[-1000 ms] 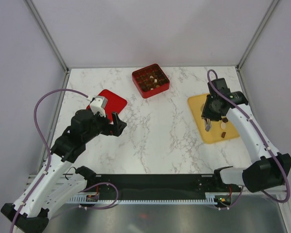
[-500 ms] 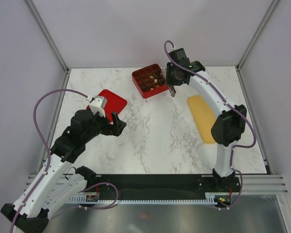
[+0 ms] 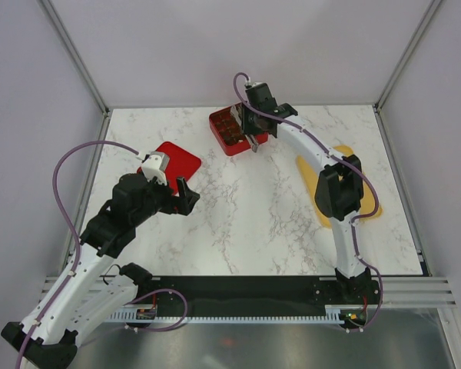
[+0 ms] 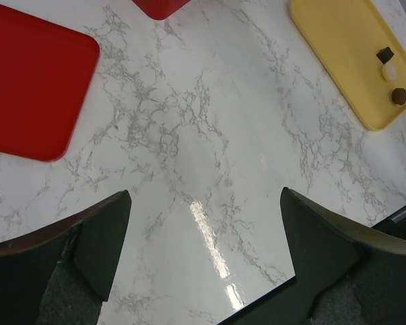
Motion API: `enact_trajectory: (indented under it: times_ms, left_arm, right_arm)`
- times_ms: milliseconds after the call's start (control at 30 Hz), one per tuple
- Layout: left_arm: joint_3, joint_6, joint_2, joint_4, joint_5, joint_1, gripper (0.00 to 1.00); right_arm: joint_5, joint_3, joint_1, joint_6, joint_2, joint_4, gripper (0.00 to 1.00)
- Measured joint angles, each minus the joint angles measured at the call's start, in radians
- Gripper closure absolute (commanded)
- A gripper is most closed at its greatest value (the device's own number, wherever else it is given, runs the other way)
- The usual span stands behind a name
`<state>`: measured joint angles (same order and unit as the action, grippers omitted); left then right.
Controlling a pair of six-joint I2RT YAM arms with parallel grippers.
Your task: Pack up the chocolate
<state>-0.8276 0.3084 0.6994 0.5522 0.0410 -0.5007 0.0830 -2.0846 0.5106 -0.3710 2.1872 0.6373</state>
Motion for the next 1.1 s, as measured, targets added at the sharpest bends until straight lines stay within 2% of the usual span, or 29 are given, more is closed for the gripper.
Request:
enact_trajectory:
  times_ms: [500,900,1100]
  left_arm:
    - [0.000,0.000,0.005,0.000,-0.006,0.000,0.00]
    - [0.000,0.000,0.010,0.000,-0.006,0.000,0.00]
    - [0.000,0.000,0.010,0.000,-0.006,0.000,0.00]
  right_arm:
    - [0.047,-0.013,0.032,0.060,0.116,-0.063,0.58]
    - [0.071,-0.014,0.035,0.089,0.119,-0.079,0.50]
    - [0.084,-0.014,0.035,0.100,0.105,-0.081,0.50]
